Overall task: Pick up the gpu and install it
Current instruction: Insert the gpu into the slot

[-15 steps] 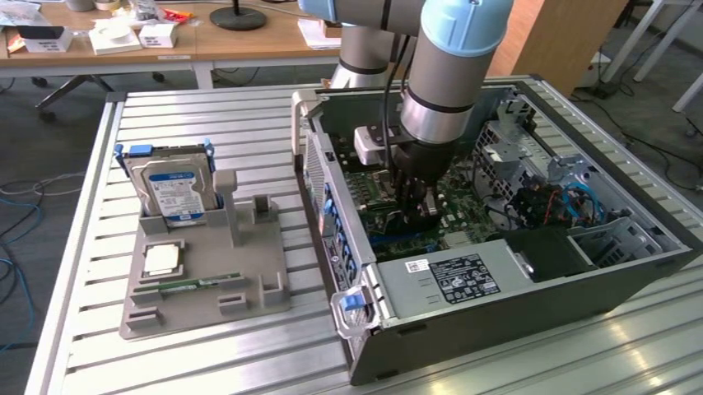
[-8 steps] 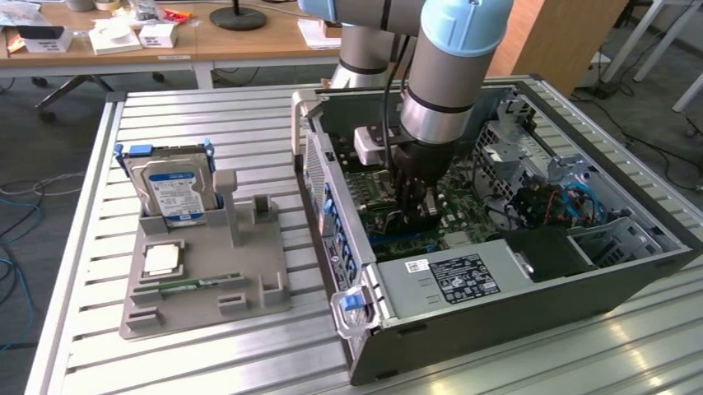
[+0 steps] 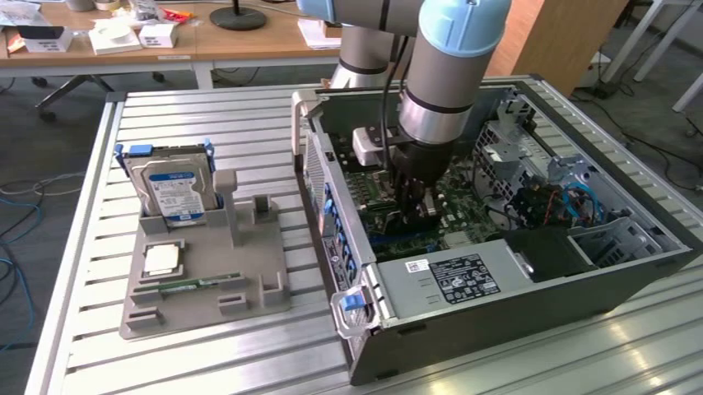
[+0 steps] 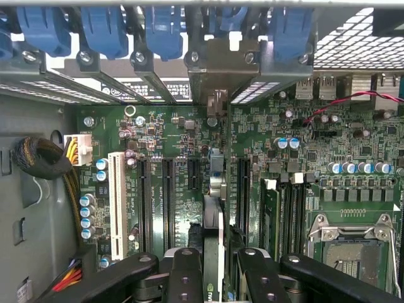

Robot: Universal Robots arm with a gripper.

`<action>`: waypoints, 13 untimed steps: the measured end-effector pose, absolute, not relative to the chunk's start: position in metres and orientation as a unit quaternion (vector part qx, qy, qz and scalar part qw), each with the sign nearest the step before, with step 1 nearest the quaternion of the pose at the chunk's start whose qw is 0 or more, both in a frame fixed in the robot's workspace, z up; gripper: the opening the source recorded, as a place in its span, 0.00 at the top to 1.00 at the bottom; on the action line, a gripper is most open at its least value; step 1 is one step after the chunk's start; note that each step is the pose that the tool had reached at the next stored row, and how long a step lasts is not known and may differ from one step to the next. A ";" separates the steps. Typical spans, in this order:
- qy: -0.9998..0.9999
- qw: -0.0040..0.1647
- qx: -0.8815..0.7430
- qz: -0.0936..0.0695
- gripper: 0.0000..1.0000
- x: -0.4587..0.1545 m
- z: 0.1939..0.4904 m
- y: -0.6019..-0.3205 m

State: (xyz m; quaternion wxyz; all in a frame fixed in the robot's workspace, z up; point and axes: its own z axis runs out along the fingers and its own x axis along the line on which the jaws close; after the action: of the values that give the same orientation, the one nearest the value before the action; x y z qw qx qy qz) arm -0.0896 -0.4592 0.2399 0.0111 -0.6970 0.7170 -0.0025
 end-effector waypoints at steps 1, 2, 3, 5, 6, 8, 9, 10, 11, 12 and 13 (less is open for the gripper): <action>0.717 0.011 -0.697 -0.003 0.74 -0.090 0.240 -0.459; 0.717 0.011 -0.697 -0.003 0.74 -0.090 0.240 -0.459; 0.717 0.011 -0.697 -0.003 0.74 -0.090 0.240 -0.459; 0.717 0.011 -0.697 -0.003 0.74 -0.090 0.240 -0.459; 0.717 0.011 -0.697 -0.003 0.74 -0.090 0.240 -0.459; 0.717 0.011 -0.697 -0.003 0.74 -0.090 0.240 -0.459; 0.717 0.011 -0.697 -0.003 0.74 -0.090 0.239 -0.459; 0.717 0.011 -0.697 -0.003 0.74 -0.090 0.239 -0.459; 0.717 0.011 -0.697 -0.003 0.74 -0.090 0.239 -0.459; 0.717 0.011 -0.697 -0.003 0.74 -0.090 0.239 -0.459; 0.717 0.011 -0.697 -0.003 0.74 -0.090 0.239 -0.459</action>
State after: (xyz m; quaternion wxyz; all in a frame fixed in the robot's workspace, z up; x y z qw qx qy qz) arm -0.0900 -0.4593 0.2391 0.0110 -0.6971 0.7169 -0.0028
